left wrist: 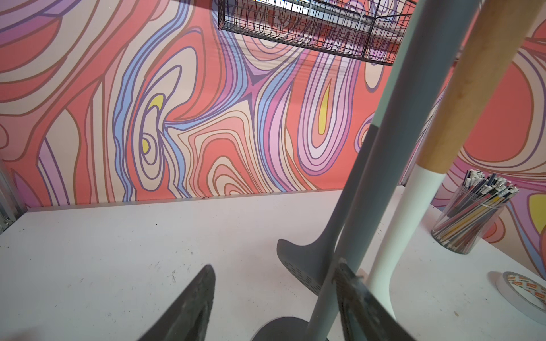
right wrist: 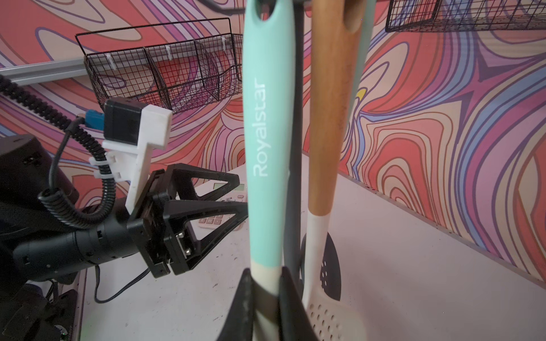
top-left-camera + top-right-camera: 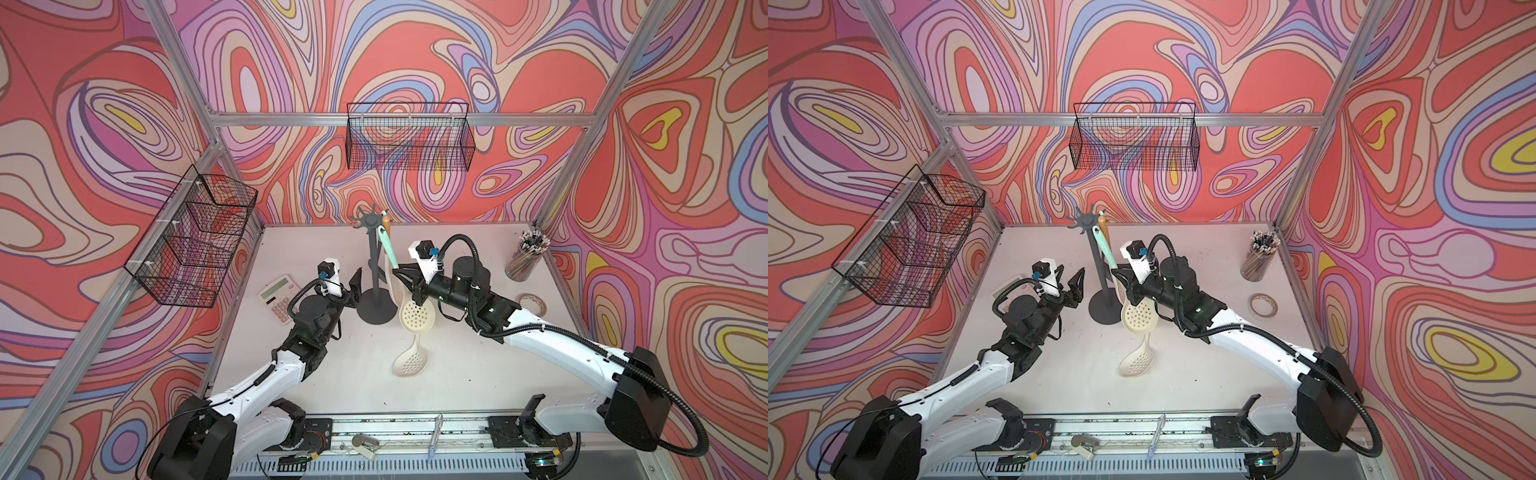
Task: Hang the skimmer on the kitchen utensil rack
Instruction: Hang the skimmer on the rack.
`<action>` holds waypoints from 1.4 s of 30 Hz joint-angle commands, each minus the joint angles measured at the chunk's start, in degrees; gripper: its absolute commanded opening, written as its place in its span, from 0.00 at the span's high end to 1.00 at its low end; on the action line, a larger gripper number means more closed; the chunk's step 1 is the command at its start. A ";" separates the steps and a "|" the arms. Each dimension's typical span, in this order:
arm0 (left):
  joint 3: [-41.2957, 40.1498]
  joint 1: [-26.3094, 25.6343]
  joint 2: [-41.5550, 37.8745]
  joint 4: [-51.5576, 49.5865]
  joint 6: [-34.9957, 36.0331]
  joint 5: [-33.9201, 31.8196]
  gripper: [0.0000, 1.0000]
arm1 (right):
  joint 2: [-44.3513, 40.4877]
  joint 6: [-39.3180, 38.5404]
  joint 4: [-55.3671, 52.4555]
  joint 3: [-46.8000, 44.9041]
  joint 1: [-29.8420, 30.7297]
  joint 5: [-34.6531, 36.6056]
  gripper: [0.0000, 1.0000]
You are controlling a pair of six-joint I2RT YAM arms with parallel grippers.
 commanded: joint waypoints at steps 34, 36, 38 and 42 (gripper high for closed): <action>0.18 0.61 0.23 2.24 -0.02 -0.66 0.34 | -11.17 5.60 -13.45 -2.07 -1.07 10.18 0.66; 0.04 0.77 0.29 2.63 -0.10 -0.99 0.34 | -12.40 8.93 -16.23 -3.44 -1.74 12.28 0.67; -0.07 0.85 0.66 3.44 -0.15 -1.25 0.33 | -12.91 12.38 -17.63 -5.44 -2.47 12.91 0.68; -0.45 0.79 0.70 4.26 -0.32 -2.00 0.33 | -11.58 18.40 -20.83 -8.43 -2.91 16.49 0.69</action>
